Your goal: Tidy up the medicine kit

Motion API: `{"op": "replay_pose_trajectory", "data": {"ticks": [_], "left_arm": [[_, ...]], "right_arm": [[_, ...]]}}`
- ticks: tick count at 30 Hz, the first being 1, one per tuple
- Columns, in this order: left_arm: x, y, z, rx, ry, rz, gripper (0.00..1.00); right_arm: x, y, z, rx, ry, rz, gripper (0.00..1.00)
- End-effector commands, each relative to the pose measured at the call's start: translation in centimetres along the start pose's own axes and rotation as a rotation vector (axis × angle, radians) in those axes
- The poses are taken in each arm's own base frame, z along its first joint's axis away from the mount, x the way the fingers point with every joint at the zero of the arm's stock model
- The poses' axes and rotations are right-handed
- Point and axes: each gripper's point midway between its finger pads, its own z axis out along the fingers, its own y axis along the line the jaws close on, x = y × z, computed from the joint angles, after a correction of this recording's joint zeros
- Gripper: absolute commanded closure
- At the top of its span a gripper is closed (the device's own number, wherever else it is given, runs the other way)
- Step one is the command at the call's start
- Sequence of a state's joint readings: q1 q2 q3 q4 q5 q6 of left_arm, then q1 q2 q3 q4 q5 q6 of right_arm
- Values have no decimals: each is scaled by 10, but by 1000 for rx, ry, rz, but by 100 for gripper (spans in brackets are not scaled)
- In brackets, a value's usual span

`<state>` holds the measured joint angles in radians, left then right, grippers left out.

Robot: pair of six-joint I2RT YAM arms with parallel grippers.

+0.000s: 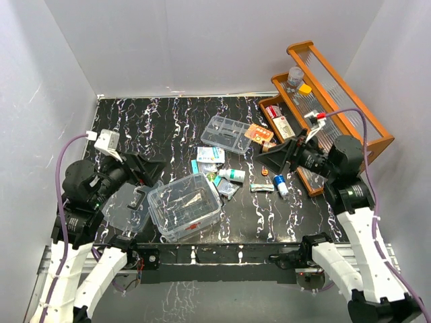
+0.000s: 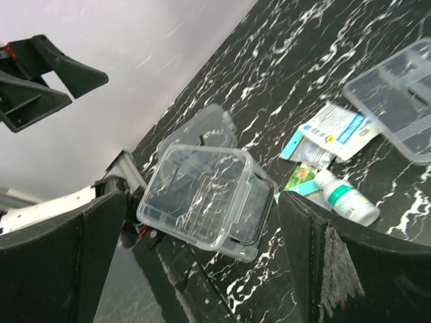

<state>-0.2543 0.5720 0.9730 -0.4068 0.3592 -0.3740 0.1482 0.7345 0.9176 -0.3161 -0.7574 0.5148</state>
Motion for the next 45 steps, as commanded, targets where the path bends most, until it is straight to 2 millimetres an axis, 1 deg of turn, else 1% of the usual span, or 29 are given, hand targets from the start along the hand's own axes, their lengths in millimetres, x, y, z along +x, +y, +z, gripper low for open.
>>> {"op": "replay_pose_trajectory", "data": {"ticks": [1,3,5,7,9,13,14,16,18,19,22,25,28,31,34,36,38,41,45], "left_arm": [[26,2,-4,-22,96,-103,1],[35,11,-6,-87,140,-154,1],[47,18,-10,-146,196,-201,3],[55,27,-15,-217,225,-236,5],[68,40,-26,-322,269,-282,7],[91,65,-53,-565,322,-409,9],[98,68,-59,-603,336,-441,9],[111,67,-64,-616,358,-489,8],[121,61,-61,-569,376,-520,7],[130,60,-59,-555,395,-537,7],[151,59,-48,-526,460,-583,6],[171,64,-38,-531,514,-625,7],[184,64,-27,-505,537,-661,7],[193,64,-20,-485,560,-690,7],[197,67,-14,-493,568,-703,8],[197,70,-11,-509,564,-706,9],[197,74,-10,-527,558,-700,9],[196,76,-5,-522,537,-704,10],[192,75,4,-491,513,-709,10]], "right_arm": [[4,8,10,-108,69,-22,6],[6,-12,18,-29,97,11,9],[12,-25,27,6,135,38,12],[21,-27,37,2,166,51,14],[30,-28,50,29,185,45,14],[55,-23,79,69,245,25,15],[60,-23,84,72,254,23,15],[68,-29,94,99,271,28,15],[77,-33,103,113,296,34,15],[80,-33,108,119,302,35,16],[98,-30,120,107,336,58,15],[121,-24,130,77,381,79,15],[148,-18,139,52,436,118,15],[171,-11,145,24,475,159,15],[187,-17,150,84,500,193,16],[195,-27,150,164,509,204,17],[202,-29,150,176,519,208,17],[211,-26,152,153,555,228,18],[213,-14,155,92,572,262,19]]}}
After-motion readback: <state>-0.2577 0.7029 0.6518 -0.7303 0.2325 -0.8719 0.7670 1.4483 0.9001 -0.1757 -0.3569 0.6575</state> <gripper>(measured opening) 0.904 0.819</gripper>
